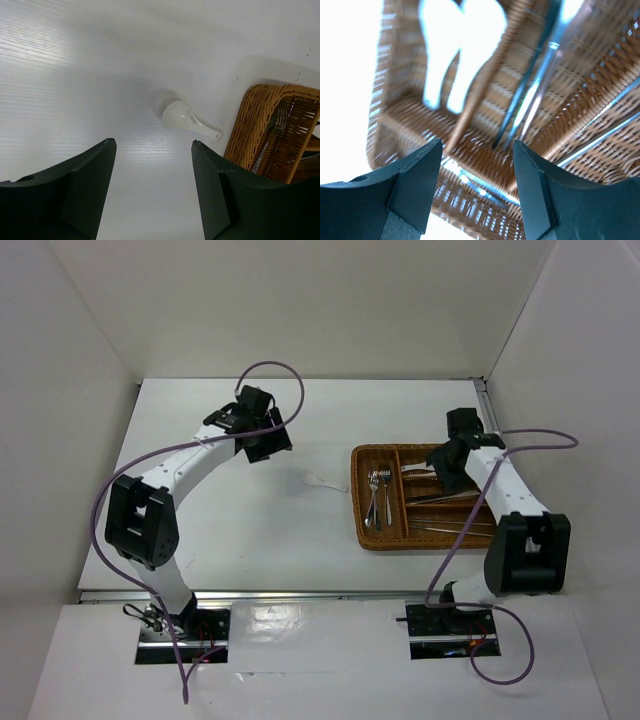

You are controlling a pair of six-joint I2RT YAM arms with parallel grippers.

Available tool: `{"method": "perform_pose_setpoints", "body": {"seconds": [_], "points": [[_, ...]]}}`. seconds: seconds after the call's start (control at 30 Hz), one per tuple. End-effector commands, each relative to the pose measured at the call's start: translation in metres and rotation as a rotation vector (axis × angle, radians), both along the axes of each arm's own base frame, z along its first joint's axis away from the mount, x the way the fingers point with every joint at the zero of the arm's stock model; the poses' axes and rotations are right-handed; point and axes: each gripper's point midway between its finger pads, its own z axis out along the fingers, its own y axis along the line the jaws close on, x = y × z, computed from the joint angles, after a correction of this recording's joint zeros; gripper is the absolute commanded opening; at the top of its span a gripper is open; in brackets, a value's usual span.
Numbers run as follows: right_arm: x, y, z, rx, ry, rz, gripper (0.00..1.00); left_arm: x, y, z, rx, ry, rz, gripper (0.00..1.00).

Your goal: Sort the eating utensils into containers

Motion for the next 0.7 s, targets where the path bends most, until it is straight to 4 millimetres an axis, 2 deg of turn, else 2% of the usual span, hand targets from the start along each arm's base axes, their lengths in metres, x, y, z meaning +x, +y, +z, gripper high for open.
{"method": "perform_pose_setpoints", "body": {"seconds": [0.0, 0.07, 0.17, 0.2, 0.23, 0.33, 0.4, 0.43, 0.47, 0.53, 0.57, 0.6, 0.67], "points": [[0.016, -0.001, 0.048, -0.056, -0.166, 0.107, 0.66, 0.01, -0.02, 0.008, -0.015, -0.045, -0.036, 0.75], [0.022, 0.0, 0.066, -0.078, -0.242, 0.162, 0.68, 0.011, -0.032, 0.005, -0.037, -0.037, -0.054, 0.75], [0.022, 0.001, 0.082, -0.124, -0.293, 0.255, 0.69, 0.007, -0.049, -0.01, -0.091, 0.025, -0.033, 0.75], [0.022, 0.001, 0.083, -0.131, -0.303, 0.262, 0.69, 0.004, -0.056, -0.012, -0.116, 0.054, -0.002, 0.75], [0.022, 0.0, 0.088, -0.151, -0.32, 0.284, 0.69, -0.002, -0.061, -0.025, -0.103, 0.1, 0.012, 0.75], [0.017, 0.0, 0.094, -0.171, -0.352, 0.301, 0.7, -0.003, -0.071, -0.034, -0.097, 0.16, 0.096, 0.75], [0.015, -0.001, 0.097, -0.184, -0.376, 0.312, 0.7, -0.001, -0.07, -0.048, -0.094, 0.21, 0.159, 0.75], [0.014, -0.001, 0.096, -0.19, -0.374, 0.32, 0.7, -0.002, -0.073, -0.048, -0.112, 0.219, 0.168, 0.74], [0.011, -0.001, 0.096, -0.196, -0.374, 0.327, 0.71, -0.005, -0.072, -0.058, -0.107, 0.24, 0.182, 0.74], [0.012, 0.0, 0.1, -0.198, -0.392, 0.339, 0.71, -0.002, -0.074, -0.06, -0.135, 0.222, 0.2, 0.72], [0.012, 0.0, 0.1, -0.198, -0.392, 0.339, 0.71, -0.006, -0.07, -0.072, -0.123, 0.233, 0.214, 0.72], [0.009, 0.0, 0.099, -0.204, -0.391, 0.346, 0.71, -0.003, -0.071, -0.064, -0.146, 0.201, 0.21, 0.71], [0.008, 0.0, 0.103, -0.211, -0.4, 0.352, 0.71, -0.008, -0.066, -0.068, -0.128, 0.197, 0.207, 0.71]]}}
